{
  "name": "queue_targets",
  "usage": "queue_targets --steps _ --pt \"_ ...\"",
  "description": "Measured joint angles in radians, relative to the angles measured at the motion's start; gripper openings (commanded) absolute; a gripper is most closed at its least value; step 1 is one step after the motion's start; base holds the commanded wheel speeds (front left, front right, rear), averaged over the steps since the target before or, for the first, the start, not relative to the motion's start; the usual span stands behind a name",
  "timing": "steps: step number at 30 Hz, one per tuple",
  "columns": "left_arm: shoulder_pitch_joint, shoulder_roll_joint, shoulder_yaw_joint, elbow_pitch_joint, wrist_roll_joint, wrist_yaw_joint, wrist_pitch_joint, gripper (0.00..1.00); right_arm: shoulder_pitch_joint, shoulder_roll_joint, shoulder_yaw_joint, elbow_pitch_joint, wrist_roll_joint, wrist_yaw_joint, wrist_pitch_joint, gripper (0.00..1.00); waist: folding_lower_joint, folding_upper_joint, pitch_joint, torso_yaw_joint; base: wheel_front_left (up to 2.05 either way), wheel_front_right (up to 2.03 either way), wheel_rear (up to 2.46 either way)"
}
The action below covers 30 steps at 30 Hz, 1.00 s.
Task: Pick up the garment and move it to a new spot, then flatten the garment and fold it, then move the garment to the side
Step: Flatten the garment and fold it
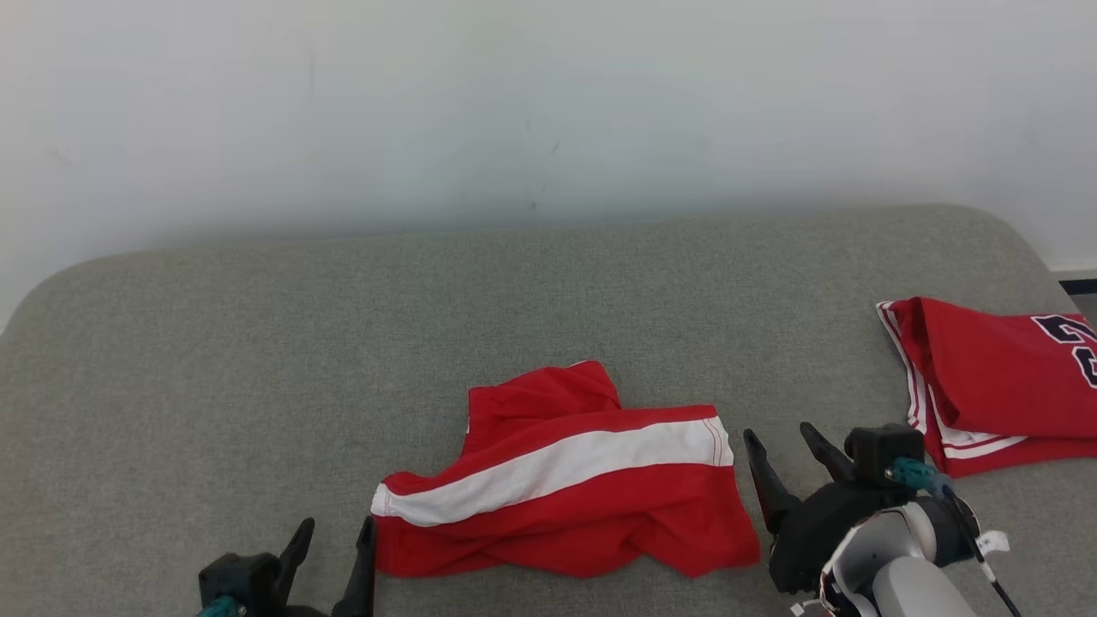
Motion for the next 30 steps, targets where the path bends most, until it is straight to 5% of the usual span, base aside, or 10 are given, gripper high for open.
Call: queue_targets --steps 8,20,21,23,24,30 --pt "-0.147 0.044 -0.082 0.118 -0.026 -0.021 0.074 1.0 -0.186 -0.028 0.05 0.19 0.079 0.0 0.162 1.0 0.0001 0.0 0.064 -0.006 0.0 0.0 0.0" --pt "-0.242 0.147 -0.263 0.165 -0.189 -0.028 0.054 1.0 -0.326 -0.06 0.17 0.349 0.181 0.0 0.174 1.0 0.0001 0.0 0.146 -0.008 0.0 0.0 0.0" --pt "-0.248 0.153 -0.271 0.171 -0.197 -0.028 0.049 0.89 -0.33 -0.06 0.179 0.358 0.193 0.0 0.175 1.0 0.0001 0.0001 0.149 -0.007 0.0 0.0 0.0" --pt "-0.256 0.161 -0.292 0.179 -0.213 -0.028 0.045 0.18 -0.336 -0.06 0.202 0.369 0.224 0.0 0.178 1.0 0.0001 0.0001 0.155 -0.006 0.0 0.0 0.0" --pt "-0.261 0.164 -0.304 0.183 -0.219 -0.028 0.04 0.0 -0.339 -0.059 0.213 0.372 0.235 0.0 0.178 1.0 0.0 0.0001 0.158 -0.006 0.0 0.0 0.0" --pt "-0.299 0.179 -0.347 0.214 -0.26 -0.028 0.014 0.0 -0.365 -0.065 0.273 0.381 0.303 0.0 0.177 1.0 0.0 0.0001 0.182 -0.005 0.0 0.0 0.0"
